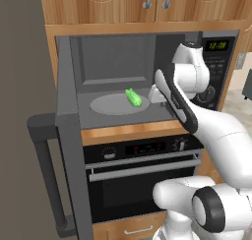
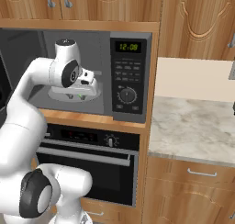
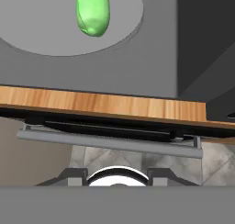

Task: Close the microwave door.

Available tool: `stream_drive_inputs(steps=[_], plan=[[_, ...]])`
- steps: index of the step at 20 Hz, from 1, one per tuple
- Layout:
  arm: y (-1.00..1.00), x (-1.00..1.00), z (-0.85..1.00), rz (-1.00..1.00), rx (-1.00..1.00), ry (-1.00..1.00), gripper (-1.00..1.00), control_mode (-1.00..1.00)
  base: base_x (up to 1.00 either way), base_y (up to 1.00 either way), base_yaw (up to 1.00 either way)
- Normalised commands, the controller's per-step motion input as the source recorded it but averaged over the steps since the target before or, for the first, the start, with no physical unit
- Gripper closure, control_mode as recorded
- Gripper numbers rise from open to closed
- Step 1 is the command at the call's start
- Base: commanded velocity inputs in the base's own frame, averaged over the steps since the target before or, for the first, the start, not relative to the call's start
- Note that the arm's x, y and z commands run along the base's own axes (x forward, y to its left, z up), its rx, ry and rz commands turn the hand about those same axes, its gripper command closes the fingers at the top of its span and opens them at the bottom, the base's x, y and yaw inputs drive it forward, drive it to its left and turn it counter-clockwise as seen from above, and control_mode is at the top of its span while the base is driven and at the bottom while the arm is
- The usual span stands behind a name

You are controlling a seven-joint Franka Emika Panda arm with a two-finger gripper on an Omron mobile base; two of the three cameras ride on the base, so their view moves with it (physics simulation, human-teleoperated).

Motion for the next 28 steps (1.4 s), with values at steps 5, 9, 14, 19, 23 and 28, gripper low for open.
stream_drive_inputs(steps=[5,9,14,19,23,28], plan=[[0.05,-0.21,0.0,0.0,0.0,-0.1,-1.0,-1.0,0.0,0.0,0.0],[0.15,-0.96,0.0,0.04,0.0,-0.38,-1.0,-1.0,0.0,0.0,0.0],[0.11,-0.98,0.0,0.07,0.0,-0.35,-1.0,-1.0,0.0,0.0,0.0],[0.21,-0.77,0.0,0.09,0.0,-0.31,-1.0,-1.0,0.0,0.0,0.0],[0.33,-0.88,0.08,0.13,0.0,-0.35,-1.0,-1.0,0.0,0.0,0.0],[0.37,-0.89,0.29,0.22,0.04,-0.37,-1.0,-1.0,0.0,0.0,0.0]])
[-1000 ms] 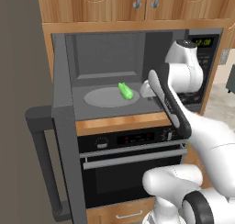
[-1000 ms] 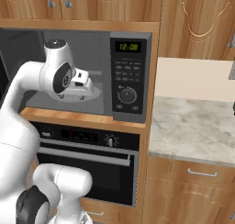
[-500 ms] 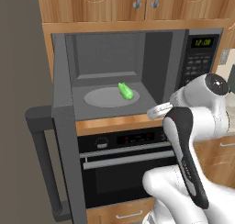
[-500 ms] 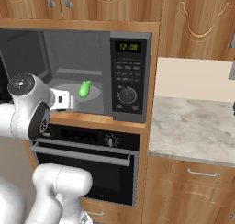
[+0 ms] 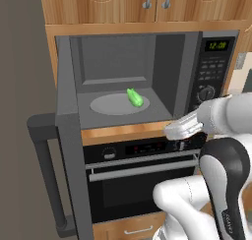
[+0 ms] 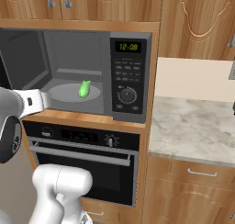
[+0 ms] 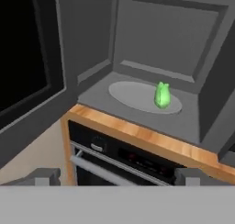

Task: Close the microwave door.

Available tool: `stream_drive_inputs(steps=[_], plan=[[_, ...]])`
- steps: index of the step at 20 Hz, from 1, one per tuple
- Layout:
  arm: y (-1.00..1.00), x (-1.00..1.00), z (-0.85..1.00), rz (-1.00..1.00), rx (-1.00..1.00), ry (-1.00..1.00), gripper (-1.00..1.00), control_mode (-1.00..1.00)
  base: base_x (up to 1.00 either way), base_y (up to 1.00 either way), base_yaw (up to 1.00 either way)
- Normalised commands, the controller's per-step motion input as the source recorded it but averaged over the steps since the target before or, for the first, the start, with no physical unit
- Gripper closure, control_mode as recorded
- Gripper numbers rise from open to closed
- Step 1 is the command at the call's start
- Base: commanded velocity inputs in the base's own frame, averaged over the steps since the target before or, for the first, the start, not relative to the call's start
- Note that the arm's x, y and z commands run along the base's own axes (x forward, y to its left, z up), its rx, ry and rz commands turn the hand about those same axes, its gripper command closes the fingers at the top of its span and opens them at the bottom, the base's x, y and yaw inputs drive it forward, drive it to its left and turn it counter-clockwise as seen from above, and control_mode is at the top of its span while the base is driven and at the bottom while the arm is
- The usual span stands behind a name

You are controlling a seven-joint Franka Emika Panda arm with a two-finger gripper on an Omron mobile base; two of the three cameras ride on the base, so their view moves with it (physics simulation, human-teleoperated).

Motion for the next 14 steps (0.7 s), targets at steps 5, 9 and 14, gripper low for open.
stream_drive_inputs(steps=[5,9,14], plan=[[0.39,-0.99,0.29,0.34,0.04,-0.32,-1.0,-1.0,0.0,0.0,0.0],[0.13,-0.98,0.12,0.45,0.09,-0.25,-1.0,-1.0,0.0,0.0,0.0],[0.35,-1.0,0.08,0.43,0.01,-0.17,-1.0,-1.0,0.0,0.0,0.0]])
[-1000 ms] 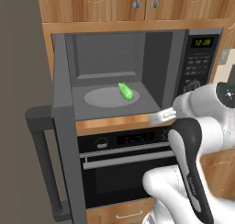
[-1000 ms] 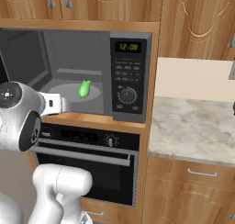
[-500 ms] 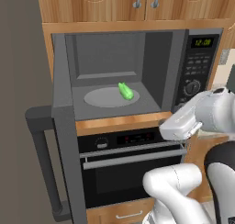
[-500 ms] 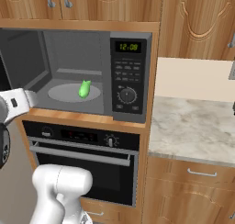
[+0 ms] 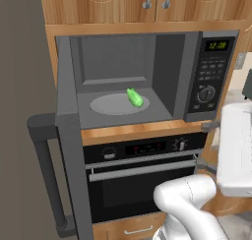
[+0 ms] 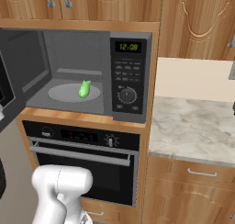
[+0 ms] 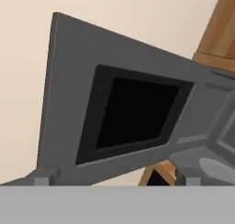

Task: Close the microwave door.

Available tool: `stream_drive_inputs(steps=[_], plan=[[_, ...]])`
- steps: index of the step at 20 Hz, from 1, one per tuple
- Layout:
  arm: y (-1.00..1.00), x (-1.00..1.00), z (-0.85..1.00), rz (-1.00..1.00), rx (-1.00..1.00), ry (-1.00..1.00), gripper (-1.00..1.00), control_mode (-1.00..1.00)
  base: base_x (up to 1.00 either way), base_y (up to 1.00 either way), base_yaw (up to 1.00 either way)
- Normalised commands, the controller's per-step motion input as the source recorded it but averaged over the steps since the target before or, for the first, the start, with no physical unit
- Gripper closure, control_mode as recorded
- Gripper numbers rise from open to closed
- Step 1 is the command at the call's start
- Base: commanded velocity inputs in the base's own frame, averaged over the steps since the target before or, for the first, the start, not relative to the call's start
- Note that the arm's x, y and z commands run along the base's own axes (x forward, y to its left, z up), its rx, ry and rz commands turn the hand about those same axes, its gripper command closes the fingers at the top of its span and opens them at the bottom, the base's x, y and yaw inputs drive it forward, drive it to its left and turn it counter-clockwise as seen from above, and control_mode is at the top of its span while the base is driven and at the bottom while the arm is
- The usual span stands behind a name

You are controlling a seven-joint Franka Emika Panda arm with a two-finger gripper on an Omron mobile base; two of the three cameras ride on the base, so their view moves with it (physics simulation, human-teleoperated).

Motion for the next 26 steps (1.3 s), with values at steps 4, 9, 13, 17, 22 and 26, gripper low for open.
stream_drive_inputs(steps=[4,9,13,17,22,26], plan=[[0.57,-0.9,0.06,0.23,0.02,-0.23,-1.0,-1.0,0.0,0.0,0.0],[0.49,-0.83,0.0,0.03,0.0,-0.17,-1.0,-1.0,0.0,0.0,0.0],[0.53,-0.62,0.0,0.04,0.0,-0.17,-1.0,-1.0,0.0,0.0,0.0],[0.53,-0.46,0.0,0.0,0.0,-0.15,-1.0,-1.0,0.0,0.0,0.0],[0.47,0.03,0.0,-0.03,-0.01,-0.04,-1.0,-1.0,0.0,0.0,0.0],[0.17,0.3,-0.06,-0.2,0.0,-0.01,-1.0,-1.0,0.0,0.0,0.0]])
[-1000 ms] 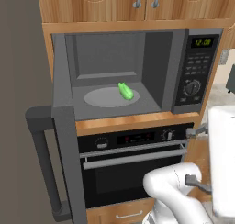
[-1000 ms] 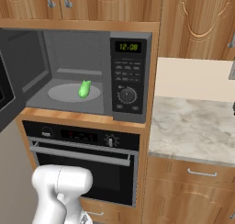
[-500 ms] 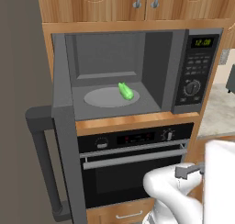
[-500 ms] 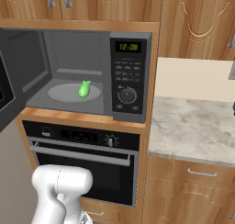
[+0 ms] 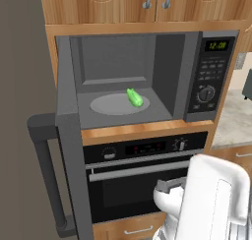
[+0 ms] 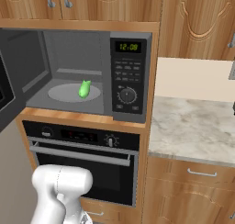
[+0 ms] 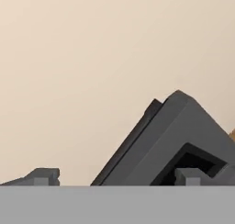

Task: Close the microwave door.

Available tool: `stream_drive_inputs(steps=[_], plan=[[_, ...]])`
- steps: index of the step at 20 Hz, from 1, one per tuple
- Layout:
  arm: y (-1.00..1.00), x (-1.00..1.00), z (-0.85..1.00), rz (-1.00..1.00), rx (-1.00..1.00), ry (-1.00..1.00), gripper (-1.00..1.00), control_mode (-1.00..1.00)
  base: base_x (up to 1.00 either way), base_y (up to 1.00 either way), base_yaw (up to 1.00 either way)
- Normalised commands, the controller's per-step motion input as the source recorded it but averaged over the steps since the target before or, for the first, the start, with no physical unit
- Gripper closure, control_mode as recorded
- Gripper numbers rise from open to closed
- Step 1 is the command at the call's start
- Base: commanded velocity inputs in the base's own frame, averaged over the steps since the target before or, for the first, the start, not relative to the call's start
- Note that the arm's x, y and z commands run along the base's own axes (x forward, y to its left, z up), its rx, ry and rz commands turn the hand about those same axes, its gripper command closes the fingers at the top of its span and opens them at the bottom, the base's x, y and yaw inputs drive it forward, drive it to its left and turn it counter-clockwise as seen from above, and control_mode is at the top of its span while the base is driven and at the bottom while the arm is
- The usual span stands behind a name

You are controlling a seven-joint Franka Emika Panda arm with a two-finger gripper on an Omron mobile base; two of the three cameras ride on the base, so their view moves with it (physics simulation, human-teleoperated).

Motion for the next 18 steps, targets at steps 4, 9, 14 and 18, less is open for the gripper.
stream_drive_inputs(steps=[4,9,14,18], plan=[[0.51,0.02,-0.28,-0.34,0.04,-0.18,-1.0,-1.0,0.0,0.0,0.0],[0.63,0.01,-0.3,-0.31,0.02,-0.19,-1.0,-1.0,0.0,0.0,0.0],[0.38,0.43,-0.24,-0.29,0.0,-0.17,-1.0,-1.0,0.0,0.0,0.0],[0.02,0.56,-0.68,-0.36,0.01,-0.11,-1.0,-1.0,0.0,0.0,0.0]])
